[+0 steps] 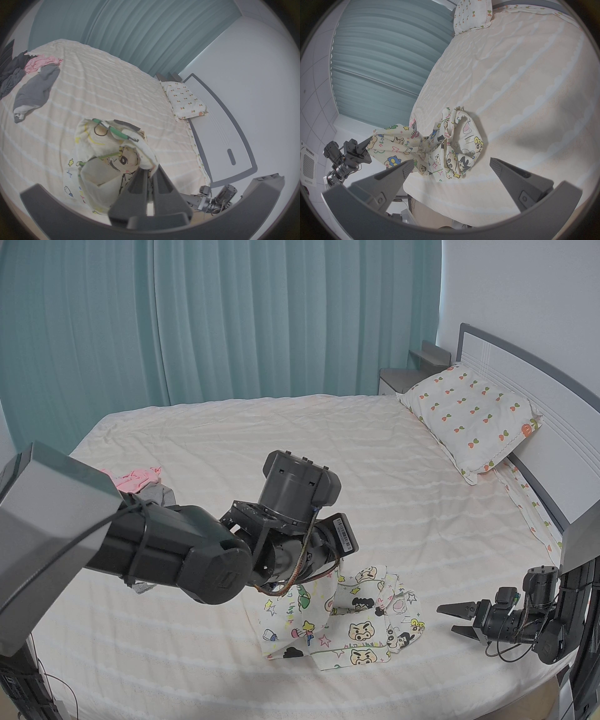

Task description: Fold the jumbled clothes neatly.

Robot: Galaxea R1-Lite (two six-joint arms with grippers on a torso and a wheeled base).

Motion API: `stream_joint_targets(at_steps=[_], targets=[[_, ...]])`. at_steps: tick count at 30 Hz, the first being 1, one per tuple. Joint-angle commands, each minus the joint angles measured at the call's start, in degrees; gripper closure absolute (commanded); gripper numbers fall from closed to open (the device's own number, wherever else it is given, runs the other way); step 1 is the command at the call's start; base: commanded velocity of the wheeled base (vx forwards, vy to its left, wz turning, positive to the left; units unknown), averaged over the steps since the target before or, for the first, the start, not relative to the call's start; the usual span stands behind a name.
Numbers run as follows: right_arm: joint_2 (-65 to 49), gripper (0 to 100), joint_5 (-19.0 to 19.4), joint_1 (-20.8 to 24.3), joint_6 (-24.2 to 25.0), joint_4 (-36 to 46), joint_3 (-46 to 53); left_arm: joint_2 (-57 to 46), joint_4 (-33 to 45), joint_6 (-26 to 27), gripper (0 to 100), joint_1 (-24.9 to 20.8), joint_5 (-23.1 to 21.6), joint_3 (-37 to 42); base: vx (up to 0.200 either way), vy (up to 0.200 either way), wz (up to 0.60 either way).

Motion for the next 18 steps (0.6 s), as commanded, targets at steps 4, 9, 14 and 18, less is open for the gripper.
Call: stream_joint_targets(at_steps=[4,9,14,18], targets=[[-0.14,0,0.03,0.02,0.01,-0.69,-0.04,1.1,-0.27,-0.13,100,-0.83,-0.6,-2.39,0.0,0.0,0.0],[-0.22,0,0.03,0.02,0.01,-0.69,-0.04,1.01,-0.27,-0.13,0,-0.83,-2.27,-2.39,0.0,0.0,0.0],[-0.22,0,-0.06,0.02,0.01,-0.69,-0.04,0.93,-0.27,-0.31,0,-0.83,-2.98,-2.39,0.0,0.0,0.0],[-0.22,0,0.03,0.02,0.01,-0.69,-0.04,1.1,-0.54,-0.22,0,-0.83,-2.62,-2.47,0.0,0.0,0.0]])
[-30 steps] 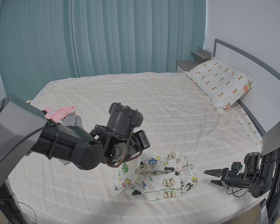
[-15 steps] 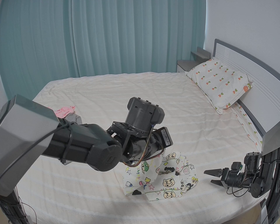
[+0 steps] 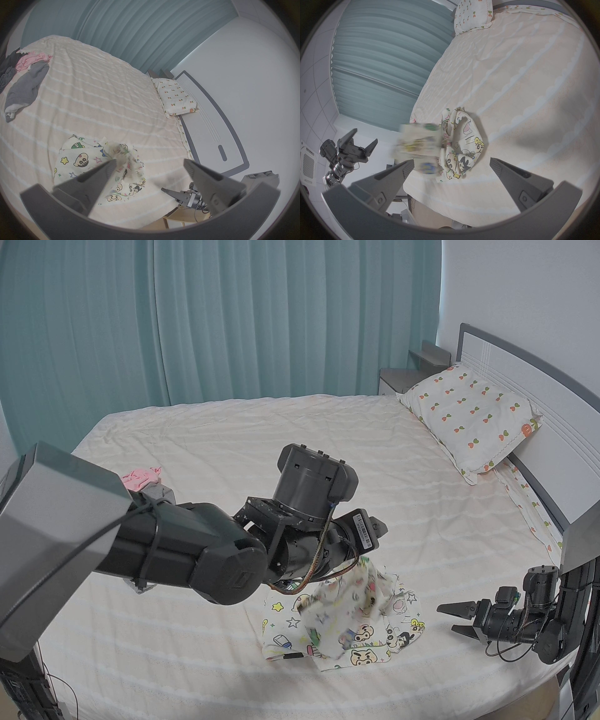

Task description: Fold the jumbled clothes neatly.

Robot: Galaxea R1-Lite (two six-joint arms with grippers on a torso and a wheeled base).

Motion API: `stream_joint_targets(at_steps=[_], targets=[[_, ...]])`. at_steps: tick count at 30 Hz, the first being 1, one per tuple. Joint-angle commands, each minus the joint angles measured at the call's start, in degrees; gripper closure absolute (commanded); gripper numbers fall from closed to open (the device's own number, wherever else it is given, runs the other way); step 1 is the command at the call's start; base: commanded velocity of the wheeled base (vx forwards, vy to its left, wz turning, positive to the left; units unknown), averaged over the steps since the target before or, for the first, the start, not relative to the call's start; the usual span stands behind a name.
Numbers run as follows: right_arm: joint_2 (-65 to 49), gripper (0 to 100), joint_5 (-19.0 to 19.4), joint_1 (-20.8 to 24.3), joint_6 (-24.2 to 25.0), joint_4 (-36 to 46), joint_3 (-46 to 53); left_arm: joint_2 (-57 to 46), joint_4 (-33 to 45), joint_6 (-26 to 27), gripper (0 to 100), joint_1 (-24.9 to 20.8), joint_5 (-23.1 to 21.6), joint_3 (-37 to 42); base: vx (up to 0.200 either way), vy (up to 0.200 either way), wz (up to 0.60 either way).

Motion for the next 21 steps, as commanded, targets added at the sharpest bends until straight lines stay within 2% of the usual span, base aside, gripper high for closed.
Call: stream_joint_targets(at_steps=[1,8,13,15,17,18,19,21], targets=[[-0.07,0,-0.04,-0.17,0.01,-0.67,0.01,0.25,-1.4,0.02,0,0.11,0.41,-0.16,0.0,0.0,0.0],[-0.07,0,0.05,-0.35,0.01,-0.67,-0.08,-0.19,-3.16,0.11,0,0.9,1.46,0.37,0.0,0.0,0.0],[-1.47,0,-1.09,-0.35,0.01,-0.67,-0.61,-6.17,-3.25,-0.94,0,7.06,-0.38,8.01,0.0,0.0,0.0],[-3.05,0,-3.82,0.71,0.53,-0.67,-1.13,-10.3,-3.25,-1.12,0,11.19,-3.2,13.9,0.0,0.0,0.0],[-4.55,0,-8.74,3.96,1.24,-0.58,-1.92,-14.34,-3.6,-1.21,0,14.7,-6.63,20.23,0.0,0.0,0.0],[-4.55,0,-9.18,4.23,1.33,-0.58,-2.01,-14.6,-3.6,-1.3,0,14.88,-6.89,20.58,0.0,0.0,0.0],[-5.08,0,-14.28,7.74,2.56,-0.58,-3.24,-16.89,-4.3,-1.65,0,17.95,-10.58,24.89,0.0,0.0,0.0],[-5.08,0,-16.65,9.94,3.0,-0.49,-3.95,-17.68,-5.09,-2.09,0,19.36,-12.25,26.74,0.0,0.0,0.0]])
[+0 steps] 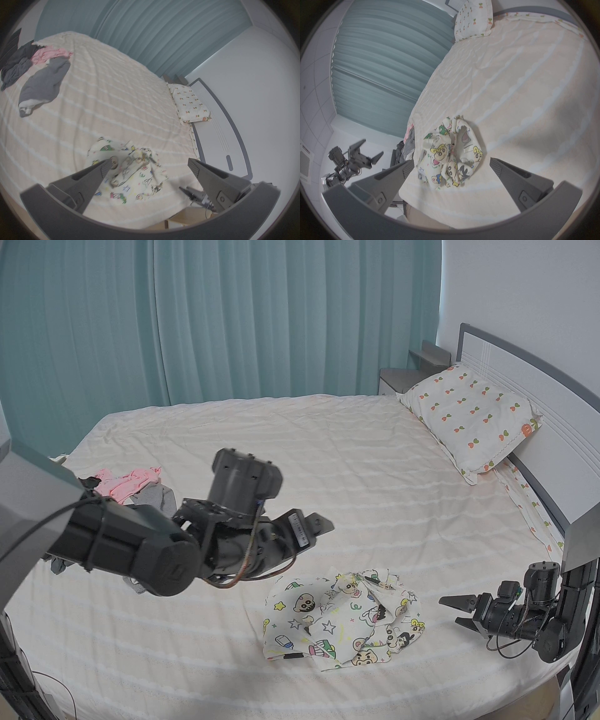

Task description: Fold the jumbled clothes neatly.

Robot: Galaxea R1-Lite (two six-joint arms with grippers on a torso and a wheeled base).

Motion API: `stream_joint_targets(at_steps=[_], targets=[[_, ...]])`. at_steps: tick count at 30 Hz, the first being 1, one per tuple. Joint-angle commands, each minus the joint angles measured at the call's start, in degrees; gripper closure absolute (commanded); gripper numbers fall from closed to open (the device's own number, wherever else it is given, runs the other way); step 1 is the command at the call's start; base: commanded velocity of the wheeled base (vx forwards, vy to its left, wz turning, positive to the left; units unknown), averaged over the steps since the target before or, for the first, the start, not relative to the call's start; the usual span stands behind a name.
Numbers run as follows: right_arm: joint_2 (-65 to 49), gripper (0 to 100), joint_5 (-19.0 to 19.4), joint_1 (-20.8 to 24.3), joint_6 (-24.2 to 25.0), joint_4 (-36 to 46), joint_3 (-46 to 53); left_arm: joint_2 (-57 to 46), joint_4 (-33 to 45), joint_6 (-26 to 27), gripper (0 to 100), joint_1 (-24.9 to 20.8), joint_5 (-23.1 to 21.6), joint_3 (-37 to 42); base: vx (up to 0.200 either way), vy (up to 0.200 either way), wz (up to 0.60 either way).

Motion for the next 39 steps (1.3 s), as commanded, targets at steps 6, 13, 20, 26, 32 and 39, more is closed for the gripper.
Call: stream_joint_targets(at_steps=[6,13,20,26,32,39], targets=[[-3.97,0,-15.59,18.1,1.63,4.4,-11.82,-10.53,-17.92,-6.06,0,15.43,-13.42,22.64,0.0,0.0,0.0],[-14.43,0,-21.39,22.32,1.28,32.7,-25.97,-6.84,-28.82,-10.28,0,17.62,-17.56,27.56,0.0,0.0,0.0],[-15.57,0,-29.48,28.65,-3.73,46.33,-31.59,-4.73,-31.28,-10.37,0,18.77,-18.7,28.88,0.0,0.2,0.0],[-10.65,0,-37.21,32.25,-7.77,51.95,-36.16,-3.59,-31.55,-10.28,0,19.12,-18.61,29.14,0.0,0.067,0.0],[-9.77,0,-42.83,35.94,-10.58,68.83,-44.25,-2.8,-31.72,-10.28,0,19.56,-18.7,29.32,0.0,0.0,0.0],[-3.71,0,-47.14,38.93,-11.29,81.75,-55.68,-2.1,-31.72,-10.28,0,19.56,-18.61,30.11,0.0,0.0,0.0]])
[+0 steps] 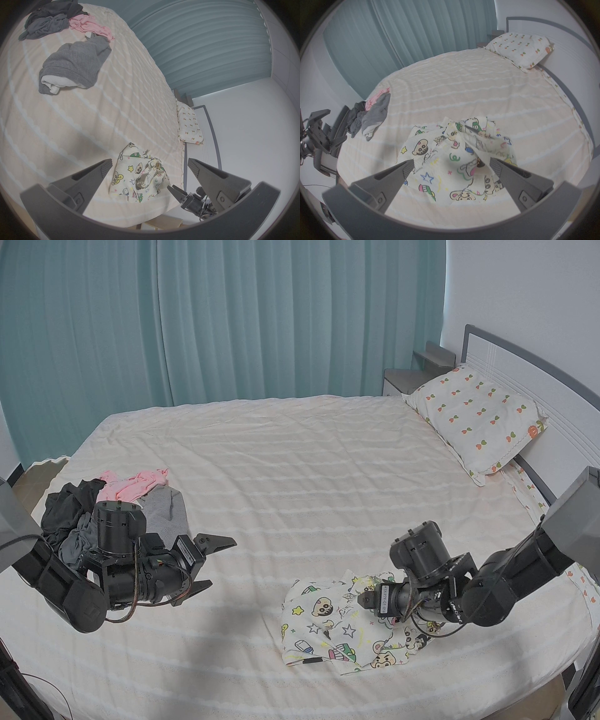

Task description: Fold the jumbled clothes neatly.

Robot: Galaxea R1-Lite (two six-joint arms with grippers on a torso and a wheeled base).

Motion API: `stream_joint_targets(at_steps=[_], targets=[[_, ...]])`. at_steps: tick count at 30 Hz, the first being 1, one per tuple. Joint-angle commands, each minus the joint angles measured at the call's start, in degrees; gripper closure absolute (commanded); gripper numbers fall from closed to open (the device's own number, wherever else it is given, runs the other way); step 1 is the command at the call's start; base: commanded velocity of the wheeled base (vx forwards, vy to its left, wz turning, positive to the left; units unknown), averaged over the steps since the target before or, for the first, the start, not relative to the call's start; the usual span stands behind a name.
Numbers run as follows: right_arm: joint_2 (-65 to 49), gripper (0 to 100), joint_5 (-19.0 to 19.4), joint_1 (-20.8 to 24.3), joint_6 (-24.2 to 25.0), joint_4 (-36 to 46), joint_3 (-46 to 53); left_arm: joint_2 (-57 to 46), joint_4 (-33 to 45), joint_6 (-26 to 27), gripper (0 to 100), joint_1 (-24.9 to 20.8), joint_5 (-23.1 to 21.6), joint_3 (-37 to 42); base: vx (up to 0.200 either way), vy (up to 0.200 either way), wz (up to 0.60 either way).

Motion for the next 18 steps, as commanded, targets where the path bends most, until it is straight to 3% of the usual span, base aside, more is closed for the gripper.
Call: stream_joint_targets(at_steps=[1,5,11,18], targets=[[5.47,0,-2.72,3.38,-0.94,5.98,-7.99,1.35,-0.06,0.04,0,0.1,-0.01,0.78,0.0,0.0,0.0],[11.27,0,-2.81,4.88,-0.67,9.94,-14.75,2.67,-0.59,0.13,0,0.1,0.17,0.87,0.0,0.0,0.0],[16.37,0,-3.07,8.04,-0.76,10.11,-16.6,3.55,-4.55,0.13,0,0.01,0.34,2.36,0.0,0.0,0.0],[19.45,0,-3.6,7.86,-1.46,10.64,-19.5,4.17,-6.22,0.13,0,0.01,0.43,2.98,0.0,0.0,0.0]])
